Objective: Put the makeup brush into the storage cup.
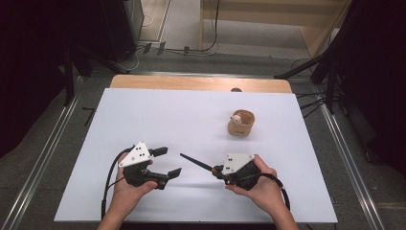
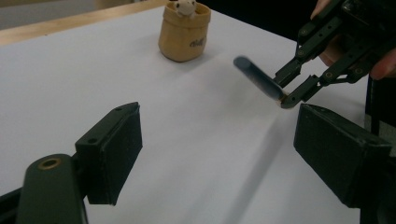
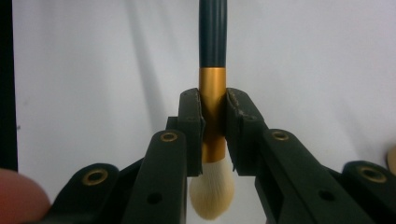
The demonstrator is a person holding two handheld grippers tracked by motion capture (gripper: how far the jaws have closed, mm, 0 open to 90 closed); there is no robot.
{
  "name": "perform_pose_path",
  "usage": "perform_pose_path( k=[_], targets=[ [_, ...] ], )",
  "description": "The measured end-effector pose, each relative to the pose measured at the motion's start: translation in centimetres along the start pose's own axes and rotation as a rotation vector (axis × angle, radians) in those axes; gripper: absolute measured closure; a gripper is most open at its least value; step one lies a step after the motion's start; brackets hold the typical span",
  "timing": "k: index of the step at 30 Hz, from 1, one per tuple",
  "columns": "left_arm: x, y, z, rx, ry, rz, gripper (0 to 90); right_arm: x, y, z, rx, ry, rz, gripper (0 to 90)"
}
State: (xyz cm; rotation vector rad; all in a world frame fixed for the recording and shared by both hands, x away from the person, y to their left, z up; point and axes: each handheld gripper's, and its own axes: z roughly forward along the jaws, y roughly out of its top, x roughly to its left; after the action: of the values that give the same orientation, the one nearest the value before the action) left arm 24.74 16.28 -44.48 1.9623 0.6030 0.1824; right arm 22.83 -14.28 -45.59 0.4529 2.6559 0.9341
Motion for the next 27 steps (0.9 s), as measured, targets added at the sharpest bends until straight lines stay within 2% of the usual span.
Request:
perform_pose_path(
  k=[2,3,6,7,9,12,14,15,17,18,20,24,25,27],
  targets=[
    [-0.1,0.0,0.1,0.010,-0.008,0.009,19.9,0.2,0.1,0.2,0.025,0.011,-0.025,79.3],
    [-0.3,-0.1,0.4,0.021,-0.025,0.023,23.2,0.3,0.2,0.3,0.032,0.005,-0.032,79.3],
    [-0.5,-0.2,0.7,0.042,-0.058,0.030,29.5,0.6,0.5,0.5,0.056,0.018,-0.066,79.3],
    [-0.6,-0.2,0.8,0.054,-0.059,0.037,30.4,0.7,0.6,0.5,0.066,0.010,-0.073,79.3],
    [-0.6,-0.2,0.9,0.066,-0.062,0.043,32.4,0.9,0.7,0.6,0.090,0.033,-0.100,79.2],
    [-1.0,-0.2,1.3,0.101,-0.088,0.061,34.8,1.1,0.8,0.8,0.116,0.047,-0.116,79.2],
    [-1.1,-0.2,1.4,0.111,-0.089,0.065,36.0,1.1,0.8,0.9,0.119,0.056,-0.128,79.2],
    [-1.2,-0.2,1.5,0.115,-0.088,0.073,40.3,1.3,0.8,1.0,0.147,0.064,-0.128,79.3],
    [-1.3,-0.3,1.9,0.129,-0.115,0.086,43.4,1.5,0.9,1.1,0.160,0.075,-0.128,79.2],
    [-1.3,-0.3,1.9,0.129,-0.115,0.086,45.0,1.5,1.0,1.1,0.171,0.081,-0.140,79.2],
    [-1.4,-0.3,2.4,0.182,-0.171,0.109,48.4,1.6,1.1,1.3,0.173,0.076,-0.159,79.2],
    [-1.7,-0.4,3.0,0.223,-0.238,0.116,51.6,1.9,1.2,1.5,0.192,0.094,-0.166,79.2],
    [-1.8,-0.4,3.2,0.236,-0.246,0.126,51.9,1.9,1.2,1.5,0.192,0.106,-0.177,79.2],
    [-1.9,-0.4,3.4,0.245,-0.247,0.134,51.8,2.0,1.3,1.5,0.198,0.099,-0.164,79.2]
  ],
)
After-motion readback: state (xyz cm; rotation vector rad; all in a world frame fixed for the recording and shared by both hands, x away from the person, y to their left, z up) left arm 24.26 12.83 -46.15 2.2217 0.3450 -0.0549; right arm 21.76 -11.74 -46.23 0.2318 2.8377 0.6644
